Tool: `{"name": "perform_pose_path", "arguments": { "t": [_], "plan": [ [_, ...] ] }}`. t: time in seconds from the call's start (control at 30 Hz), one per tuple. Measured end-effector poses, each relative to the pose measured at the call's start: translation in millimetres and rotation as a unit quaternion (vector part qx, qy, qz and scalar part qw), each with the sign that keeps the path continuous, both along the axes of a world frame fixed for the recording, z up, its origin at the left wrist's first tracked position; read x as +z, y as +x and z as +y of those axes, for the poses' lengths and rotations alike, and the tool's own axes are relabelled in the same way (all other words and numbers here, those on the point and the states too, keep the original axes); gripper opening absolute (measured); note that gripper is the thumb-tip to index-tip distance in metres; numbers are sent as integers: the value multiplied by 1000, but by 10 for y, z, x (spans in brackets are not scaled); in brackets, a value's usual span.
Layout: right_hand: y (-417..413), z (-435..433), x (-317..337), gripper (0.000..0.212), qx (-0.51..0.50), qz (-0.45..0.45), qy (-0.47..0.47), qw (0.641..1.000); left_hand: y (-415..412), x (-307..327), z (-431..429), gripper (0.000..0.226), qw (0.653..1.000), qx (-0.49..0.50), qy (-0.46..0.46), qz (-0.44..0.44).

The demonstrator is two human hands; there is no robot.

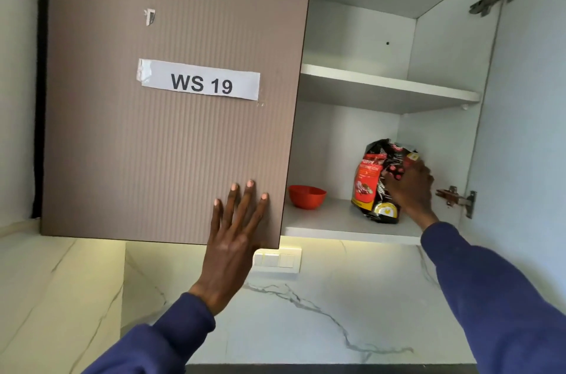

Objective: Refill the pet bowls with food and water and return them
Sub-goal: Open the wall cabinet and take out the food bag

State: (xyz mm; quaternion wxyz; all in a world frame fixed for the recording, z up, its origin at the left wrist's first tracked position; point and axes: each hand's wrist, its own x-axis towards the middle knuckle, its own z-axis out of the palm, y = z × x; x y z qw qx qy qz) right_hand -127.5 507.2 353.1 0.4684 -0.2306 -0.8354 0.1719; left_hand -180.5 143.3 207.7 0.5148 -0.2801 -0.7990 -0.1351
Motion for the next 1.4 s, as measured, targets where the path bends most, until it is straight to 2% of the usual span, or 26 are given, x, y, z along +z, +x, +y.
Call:
{"name": "perform_pose_path", "arguments": {
  "t": [0.07, 0.2, 0.3, 0.43, 0.53, 0.67, 0.77, 0.97, 1.23, 1.4],
  "plan": [
    [-175, 157, 0, 58, 4, 25, -45, 999, -26, -4, -3, 101, 1000, 2, -5, -2],
    [-450, 257, -70, 59, -2, 90, -165, 982, -99, -38, 17, 98, 1000, 7, -12, -1],
    [-603, 272, -166, 50, -18, 134, -141, 981, -156, -54, 11, 97, 1000, 14, -12, -7],
    [-676, 343, -192, 29, 19, 189, -129, 973, -170, -70, 13, 81, 1000, 23, -14, -11],
    [-664, 401, -203, 21, 55, 225, -138, 963, -146, -54, 29, 81, 999, 27, -15, -15],
    [-640, 377, -232, 22, 102, 284, -183, 936, -106, -44, 29, 100, 999, 32, -16, -18],
    [-605, 333, -237, 23, 126, 318, -196, 919, -71, -27, 40, 106, 999, 38, -12, -19],
    [-408, 99, -267, 24, 176, 372, -189, 892, -103, -56, 26, 92, 1000, 14, -10, -7],
    [-119, -296, -264, 30, 261, 402, -220, 850, -73, -1, 0, 93, 999, -21, -1, -28],
    [183, -530, -254, 24, 316, 414, -240, 819, 53, 66, -32, 92, 993, -101, 39, -47]
  ]
}}
